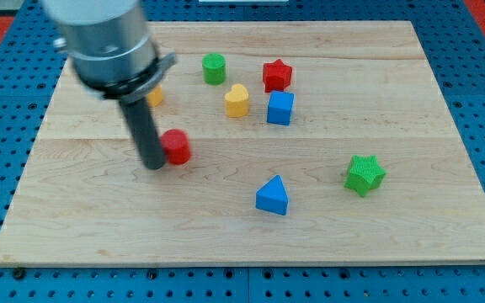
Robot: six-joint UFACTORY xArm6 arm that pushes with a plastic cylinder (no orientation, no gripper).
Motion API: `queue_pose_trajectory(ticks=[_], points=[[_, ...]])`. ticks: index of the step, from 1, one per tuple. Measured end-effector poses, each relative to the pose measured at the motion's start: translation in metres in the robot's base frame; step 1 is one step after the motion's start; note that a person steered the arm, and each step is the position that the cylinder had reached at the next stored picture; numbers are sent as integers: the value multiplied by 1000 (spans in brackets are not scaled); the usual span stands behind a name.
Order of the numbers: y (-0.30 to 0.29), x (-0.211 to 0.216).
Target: Point your arm at the green star
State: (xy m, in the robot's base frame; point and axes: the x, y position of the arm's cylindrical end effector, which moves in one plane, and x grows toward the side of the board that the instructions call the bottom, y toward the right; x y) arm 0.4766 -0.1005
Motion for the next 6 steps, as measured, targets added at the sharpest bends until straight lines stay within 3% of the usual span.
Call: queue_pose_trajectory(ticks=[1, 2, 4, 5, 6], points=[[17, 12], [80, 27], [143, 18], [225, 42], [170, 79]])
